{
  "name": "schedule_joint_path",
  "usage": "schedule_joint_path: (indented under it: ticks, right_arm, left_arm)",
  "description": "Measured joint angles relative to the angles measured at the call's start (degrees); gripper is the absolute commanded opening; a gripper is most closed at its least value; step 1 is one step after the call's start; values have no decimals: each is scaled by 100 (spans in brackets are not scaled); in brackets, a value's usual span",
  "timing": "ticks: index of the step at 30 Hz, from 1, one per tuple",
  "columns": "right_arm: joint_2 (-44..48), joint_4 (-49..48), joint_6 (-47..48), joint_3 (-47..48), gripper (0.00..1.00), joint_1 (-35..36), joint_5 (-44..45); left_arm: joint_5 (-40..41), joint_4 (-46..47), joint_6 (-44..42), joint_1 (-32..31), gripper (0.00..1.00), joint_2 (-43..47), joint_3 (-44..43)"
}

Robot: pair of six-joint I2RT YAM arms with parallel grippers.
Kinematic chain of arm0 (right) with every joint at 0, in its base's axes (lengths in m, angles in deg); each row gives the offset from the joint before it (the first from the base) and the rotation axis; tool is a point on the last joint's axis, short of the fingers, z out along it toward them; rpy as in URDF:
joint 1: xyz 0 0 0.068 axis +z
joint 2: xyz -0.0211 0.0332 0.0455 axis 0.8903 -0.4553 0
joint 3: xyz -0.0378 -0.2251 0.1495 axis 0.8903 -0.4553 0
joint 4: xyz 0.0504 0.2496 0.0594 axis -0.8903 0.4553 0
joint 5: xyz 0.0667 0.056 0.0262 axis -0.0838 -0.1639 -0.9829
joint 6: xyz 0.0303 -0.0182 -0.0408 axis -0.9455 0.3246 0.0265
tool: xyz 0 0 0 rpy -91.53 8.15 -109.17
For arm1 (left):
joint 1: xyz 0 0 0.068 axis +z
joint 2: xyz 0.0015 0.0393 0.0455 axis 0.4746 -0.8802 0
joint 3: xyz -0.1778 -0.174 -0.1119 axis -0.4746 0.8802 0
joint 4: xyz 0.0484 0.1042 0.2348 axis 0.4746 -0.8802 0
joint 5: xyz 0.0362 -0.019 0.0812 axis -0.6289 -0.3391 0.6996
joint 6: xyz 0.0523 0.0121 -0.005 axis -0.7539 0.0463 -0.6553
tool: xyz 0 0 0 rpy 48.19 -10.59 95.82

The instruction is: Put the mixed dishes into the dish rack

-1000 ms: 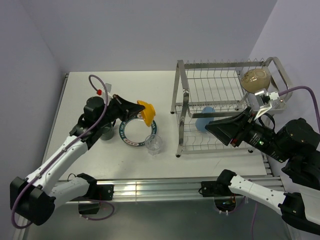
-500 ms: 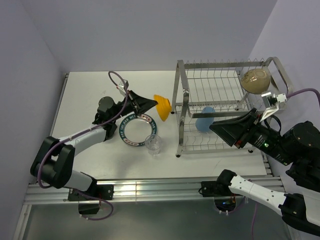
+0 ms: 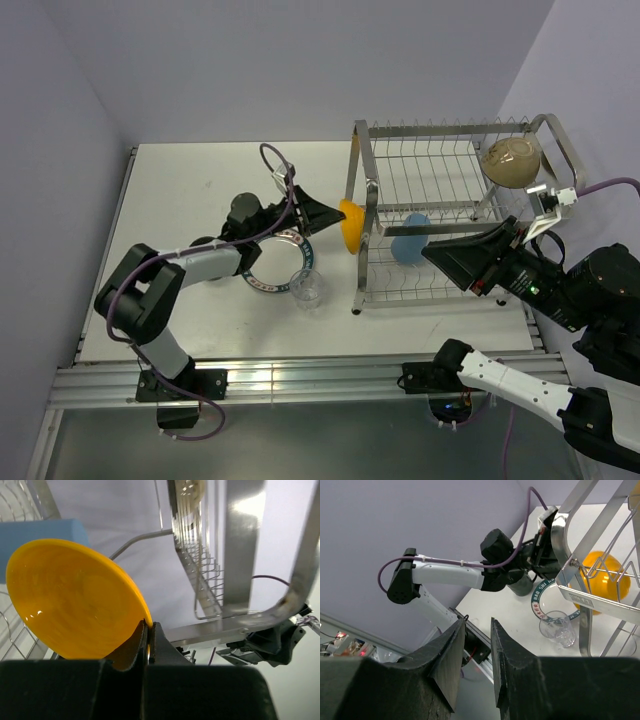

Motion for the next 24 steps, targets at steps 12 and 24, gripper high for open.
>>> schedule_joint_path:
  ticks: [12,24]
  right_arm:
    - [96,11,0,0,33,0,37]
    - [127,46,-2,0,31,0,175]
  left_arm:
    - [369,-284,-28,-640,0,-487,-289]
    - [466,-616,127,-907,0,-942,-461]
